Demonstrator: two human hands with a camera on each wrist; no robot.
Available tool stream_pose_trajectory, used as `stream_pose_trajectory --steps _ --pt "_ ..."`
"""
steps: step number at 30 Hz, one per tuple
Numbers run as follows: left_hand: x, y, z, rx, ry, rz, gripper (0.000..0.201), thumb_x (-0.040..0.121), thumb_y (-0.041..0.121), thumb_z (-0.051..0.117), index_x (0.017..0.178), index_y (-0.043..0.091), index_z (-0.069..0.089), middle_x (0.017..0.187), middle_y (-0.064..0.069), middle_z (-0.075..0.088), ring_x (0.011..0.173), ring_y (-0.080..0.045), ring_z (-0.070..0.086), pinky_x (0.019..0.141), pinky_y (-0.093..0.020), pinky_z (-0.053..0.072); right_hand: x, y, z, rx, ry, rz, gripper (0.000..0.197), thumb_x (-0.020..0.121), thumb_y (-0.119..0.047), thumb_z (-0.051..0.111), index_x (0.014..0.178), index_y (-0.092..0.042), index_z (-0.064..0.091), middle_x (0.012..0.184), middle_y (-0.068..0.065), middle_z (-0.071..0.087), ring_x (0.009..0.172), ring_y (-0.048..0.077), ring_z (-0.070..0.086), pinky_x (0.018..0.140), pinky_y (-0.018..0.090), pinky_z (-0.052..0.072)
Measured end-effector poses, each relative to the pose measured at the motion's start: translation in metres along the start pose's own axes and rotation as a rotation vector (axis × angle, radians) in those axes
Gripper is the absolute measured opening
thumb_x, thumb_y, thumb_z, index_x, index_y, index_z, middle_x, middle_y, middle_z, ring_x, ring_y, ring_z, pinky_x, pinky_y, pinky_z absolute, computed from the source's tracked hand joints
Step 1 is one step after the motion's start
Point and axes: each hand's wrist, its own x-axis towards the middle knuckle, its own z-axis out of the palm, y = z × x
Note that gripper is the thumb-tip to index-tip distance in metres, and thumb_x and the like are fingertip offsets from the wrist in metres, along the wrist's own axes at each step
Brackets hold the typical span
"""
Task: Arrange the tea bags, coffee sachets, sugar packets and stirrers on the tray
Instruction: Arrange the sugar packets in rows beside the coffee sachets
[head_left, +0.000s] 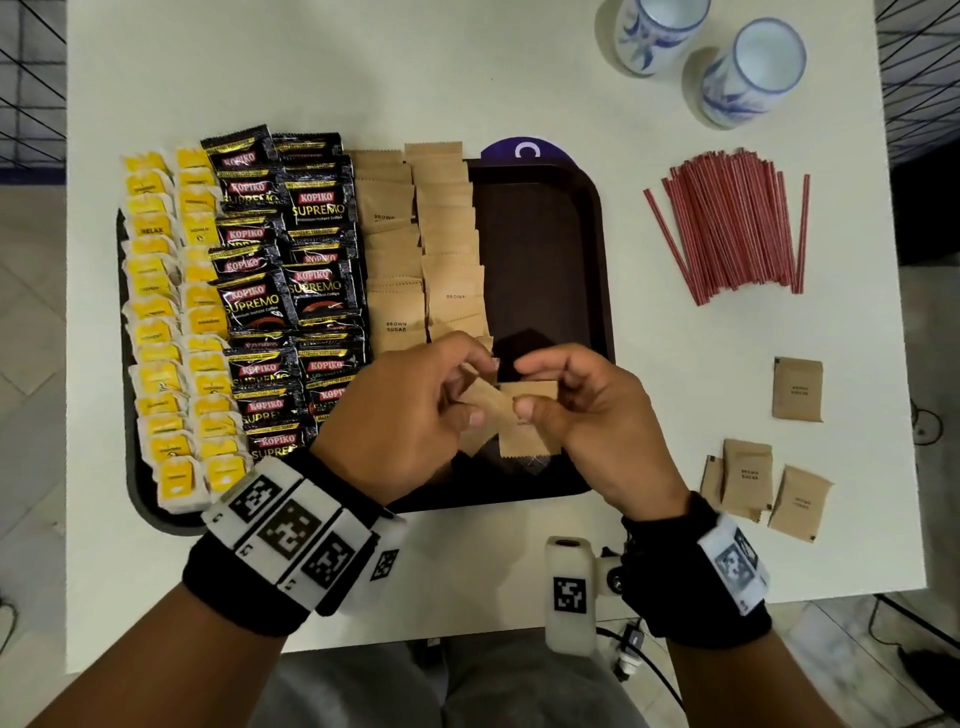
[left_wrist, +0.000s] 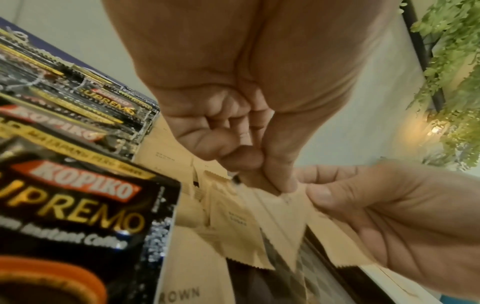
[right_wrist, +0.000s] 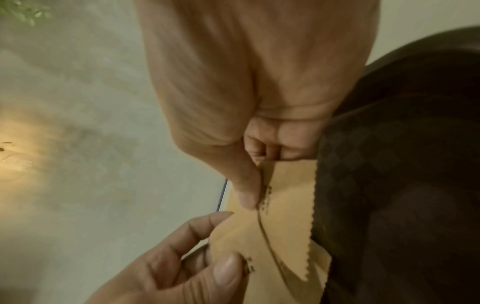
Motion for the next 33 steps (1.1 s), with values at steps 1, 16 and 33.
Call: stream_pose_trajectory --steps 1,16,33 --pt "0.000 -0.001 -0.002 0.016 0.022 -0.010 0.032 0.083 0.020 0.074 0.109 0.035 0.063 0.087 0.017 0.065 0.075 0.000 0.060 0.073 -0.024 0.051 0.002 0.001 -0.003 0.023 0.040 0.011 0.028 0.086 0.002 0.072 0.102 -0.021 0.071 0.097 -0.002 0.074 0.087 0.011 0.070 0.080 0.030 0.057" --pt "0.009 -0.009 0.008 0.118 0.076 -0.016 0.019 0.089 0.014 0.065 0.103 0.019 0.075 0.104 0.005 0.071 0.092 -0.011 0.064 0.082 -0.023 0.051 0.006 0.002 -0.017 0.162 0.250 0.093 0.011 0.089 -0.002 0.070 0.087 -0.013 0.069 0.075 0.001 0.069 0.067 0.009 0.064 0.054 0.020 0.046" --pt "0.016 -0.013 0.021 0.175 0.216 -0.024 0.014 0.082 0.010 0.072 0.094 0.017 0.074 0.095 0.002 0.062 0.078 -0.019 0.063 0.075 -0.036 0.056 -0.005 0.005 -0.023 0.208 0.000 0.249 0.021 0.091 0.008 0.063 0.092 -0.012 0.069 0.090 0.002 0.060 0.094 0.021 0.074 0.061 0.034 0.060"
